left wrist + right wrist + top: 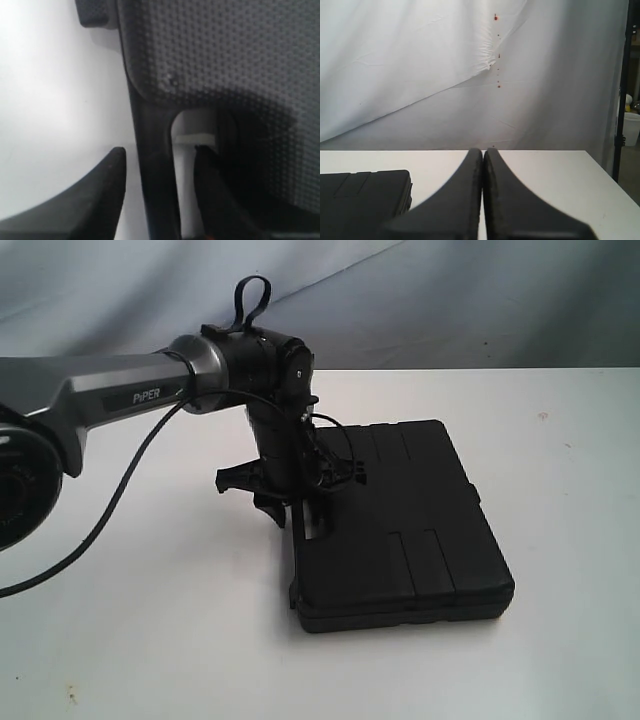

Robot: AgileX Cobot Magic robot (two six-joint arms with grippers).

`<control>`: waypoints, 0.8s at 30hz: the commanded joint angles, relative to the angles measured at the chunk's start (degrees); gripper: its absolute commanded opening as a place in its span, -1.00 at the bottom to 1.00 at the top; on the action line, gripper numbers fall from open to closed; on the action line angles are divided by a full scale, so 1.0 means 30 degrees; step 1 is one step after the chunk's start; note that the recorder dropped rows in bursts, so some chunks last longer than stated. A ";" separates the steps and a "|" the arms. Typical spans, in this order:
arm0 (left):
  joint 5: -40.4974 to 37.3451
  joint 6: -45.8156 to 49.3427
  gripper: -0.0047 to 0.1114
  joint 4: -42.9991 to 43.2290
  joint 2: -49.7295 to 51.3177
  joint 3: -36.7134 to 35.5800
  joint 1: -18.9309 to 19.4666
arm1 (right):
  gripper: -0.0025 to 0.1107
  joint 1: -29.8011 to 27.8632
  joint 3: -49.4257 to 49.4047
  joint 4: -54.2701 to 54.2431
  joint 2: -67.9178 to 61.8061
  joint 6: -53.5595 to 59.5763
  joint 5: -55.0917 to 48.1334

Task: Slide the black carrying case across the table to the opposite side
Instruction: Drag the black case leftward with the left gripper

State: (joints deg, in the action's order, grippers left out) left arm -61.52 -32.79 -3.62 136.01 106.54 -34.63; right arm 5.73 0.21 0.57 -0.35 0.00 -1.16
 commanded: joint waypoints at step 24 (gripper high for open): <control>0.0438 0.1099 -0.92 -0.0243 0.0182 -0.0229 0.0774 | -0.96 -0.0170 -0.0070 -0.0089 0.0117 0.0109 0.0008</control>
State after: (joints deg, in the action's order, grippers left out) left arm -59.36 -31.27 -4.65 137.13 106.66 -33.35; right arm 5.73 0.21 0.57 -0.35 0.00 -1.16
